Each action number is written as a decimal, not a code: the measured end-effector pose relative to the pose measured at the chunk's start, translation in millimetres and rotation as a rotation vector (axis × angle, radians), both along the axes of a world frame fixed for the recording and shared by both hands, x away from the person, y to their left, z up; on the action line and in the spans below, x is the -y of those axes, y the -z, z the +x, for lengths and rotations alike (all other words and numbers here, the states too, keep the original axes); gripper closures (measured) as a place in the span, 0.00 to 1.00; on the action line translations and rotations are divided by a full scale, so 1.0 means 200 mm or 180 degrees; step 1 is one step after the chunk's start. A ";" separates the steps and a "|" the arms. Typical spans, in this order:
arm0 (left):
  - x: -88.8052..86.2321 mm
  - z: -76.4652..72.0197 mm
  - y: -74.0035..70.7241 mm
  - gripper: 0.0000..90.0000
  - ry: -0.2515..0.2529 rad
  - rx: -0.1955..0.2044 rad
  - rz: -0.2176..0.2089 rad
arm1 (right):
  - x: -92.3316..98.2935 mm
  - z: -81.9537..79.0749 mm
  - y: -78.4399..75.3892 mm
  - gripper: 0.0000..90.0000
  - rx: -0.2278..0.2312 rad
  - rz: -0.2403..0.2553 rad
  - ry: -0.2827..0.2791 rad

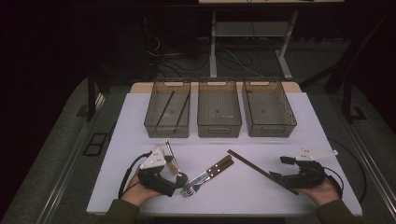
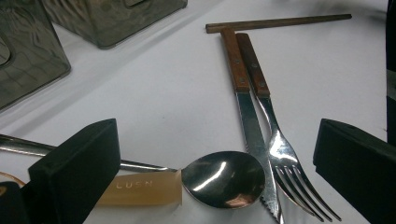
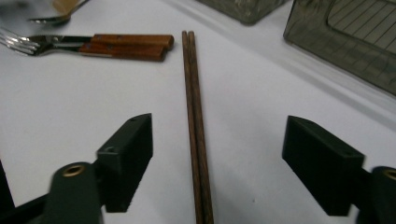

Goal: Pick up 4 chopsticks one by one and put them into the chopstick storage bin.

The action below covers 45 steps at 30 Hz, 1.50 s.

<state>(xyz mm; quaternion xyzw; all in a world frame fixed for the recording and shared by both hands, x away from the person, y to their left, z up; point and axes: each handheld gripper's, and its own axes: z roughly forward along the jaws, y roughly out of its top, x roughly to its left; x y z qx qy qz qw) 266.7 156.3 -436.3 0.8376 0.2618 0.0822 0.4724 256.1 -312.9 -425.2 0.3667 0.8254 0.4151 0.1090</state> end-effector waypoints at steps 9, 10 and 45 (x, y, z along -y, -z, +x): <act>0.00 0.00 0.00 0.01 0.0028 -0.0025 -0.0016 | -0.01 0.03 0.03 0.58 -0.0177 -0.0161 -0.0138; 0.00 0.00 0.00 0.01 0.0032 -0.0026 -0.0016 | -0.02 0.03 0.03 0.60 -0.0205 -0.0170 -0.0142; 0.00 0.00 0.00 0.01 0.0046 -0.0049 0.0009 | -0.04 0.06 0.08 0.92 -0.0398 -0.0443 -0.0324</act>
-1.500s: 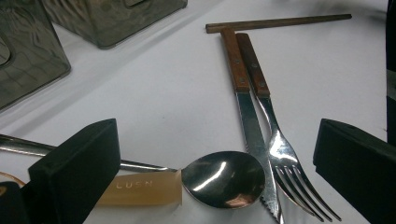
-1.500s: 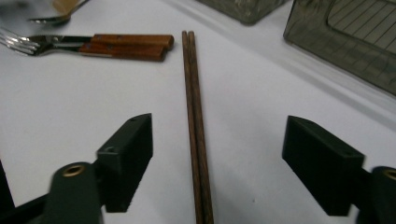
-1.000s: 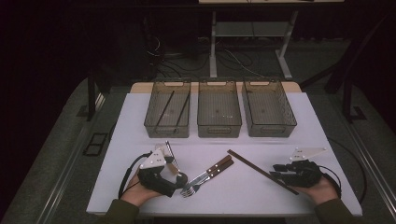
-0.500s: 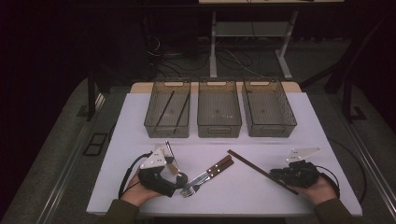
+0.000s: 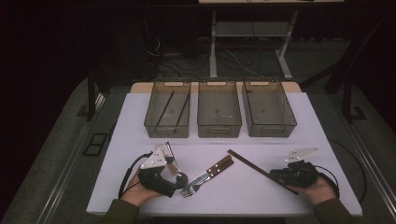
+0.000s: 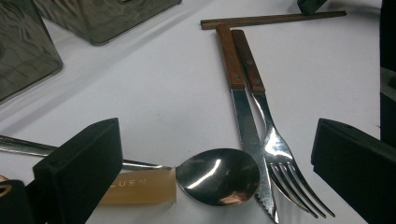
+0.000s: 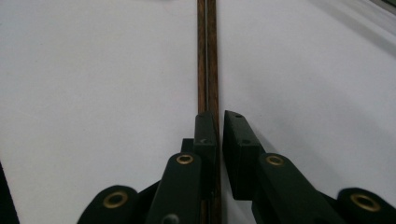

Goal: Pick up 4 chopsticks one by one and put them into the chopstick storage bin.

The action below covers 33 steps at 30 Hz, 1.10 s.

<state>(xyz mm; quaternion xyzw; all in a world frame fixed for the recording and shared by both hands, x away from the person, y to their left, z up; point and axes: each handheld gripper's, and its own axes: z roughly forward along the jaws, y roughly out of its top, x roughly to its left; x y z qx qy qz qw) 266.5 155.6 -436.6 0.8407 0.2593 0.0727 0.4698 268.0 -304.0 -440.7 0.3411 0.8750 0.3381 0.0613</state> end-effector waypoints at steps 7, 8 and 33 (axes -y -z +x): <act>0.00 0.00 0.00 0.01 0.0015 0.0002 0.0012 | 0.00 0.01 0.01 0.91 0.0021 -0.0052 0.0016; 0.00 0.00 0.00 0.01 0.0016 0.0003 0.0012 | 0.00 0.01 0.01 0.91 0.0024 -0.0057 0.0016; 0.01 0.00 0.00 0.01 0.0048 0.0011 0.0023 | -0.01 0.01 0.03 0.94 0.0122 -0.0118 0.0050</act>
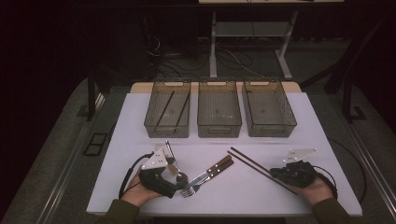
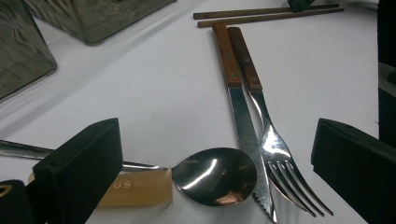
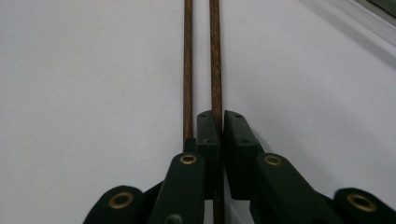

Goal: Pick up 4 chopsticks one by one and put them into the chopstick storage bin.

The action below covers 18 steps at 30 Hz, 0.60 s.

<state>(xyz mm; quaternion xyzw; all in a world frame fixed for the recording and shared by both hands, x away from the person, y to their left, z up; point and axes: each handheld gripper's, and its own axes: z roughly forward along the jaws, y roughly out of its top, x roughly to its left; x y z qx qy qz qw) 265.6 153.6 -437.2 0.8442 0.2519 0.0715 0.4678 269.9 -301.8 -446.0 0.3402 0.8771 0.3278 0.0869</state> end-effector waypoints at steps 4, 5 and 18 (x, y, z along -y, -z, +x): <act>0.00 0.00 0.00 0.01 0.0005 0.0002 0.0005 | 0.00 0.00 0.00 0.94 0.0005 0.0014 -0.0004; 0.00 0.00 0.00 0.01 0.0005 0.0001 0.0004 | 0.00 0.00 0.00 0.94 0.0000 0.0018 -0.0003; 0.00 0.00 0.00 0.01 0.0019 -0.0002 0.0001 | 0.02 -0.01 -0.05 0.94 0.0067 0.0149 -0.0014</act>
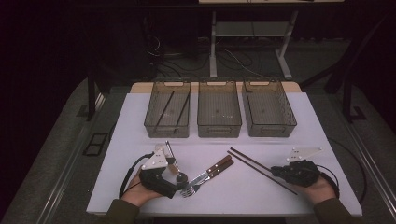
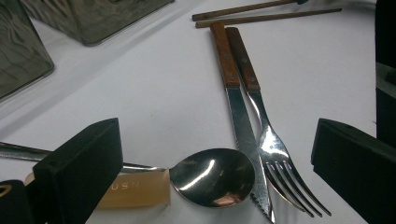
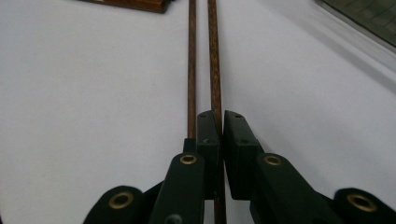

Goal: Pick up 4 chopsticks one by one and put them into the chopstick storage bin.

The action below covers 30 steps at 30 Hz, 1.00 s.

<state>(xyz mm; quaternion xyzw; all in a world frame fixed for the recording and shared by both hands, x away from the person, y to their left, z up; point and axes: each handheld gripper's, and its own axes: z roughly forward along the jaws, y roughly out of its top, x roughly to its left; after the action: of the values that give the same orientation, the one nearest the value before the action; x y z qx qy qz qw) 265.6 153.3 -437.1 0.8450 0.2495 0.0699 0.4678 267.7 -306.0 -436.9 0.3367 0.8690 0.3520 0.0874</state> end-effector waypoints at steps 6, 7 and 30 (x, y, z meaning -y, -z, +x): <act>0.00 0.00 0.00 0.01 0.0002 0.0001 -0.0005 | 0.01 -0.01 -0.03 0.94 0.0040 0.0077 -0.0032; 0.00 0.00 0.00 0.01 0.0001 0.0000 -0.0006 | 0.01 -0.01 -0.04 0.94 0.0045 0.0094 -0.0034; 0.00 0.00 0.00 0.01 -0.0017 0.0003 -0.0003 | 0.02 -0.02 -0.14 0.94 0.0146 0.0477 -0.0145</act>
<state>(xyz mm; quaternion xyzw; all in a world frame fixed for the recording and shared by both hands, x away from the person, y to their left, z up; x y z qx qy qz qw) 266.0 153.6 -437.3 0.8441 0.2516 0.0714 0.4682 264.2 -309.6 -408.3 0.3143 0.8454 0.4255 0.0739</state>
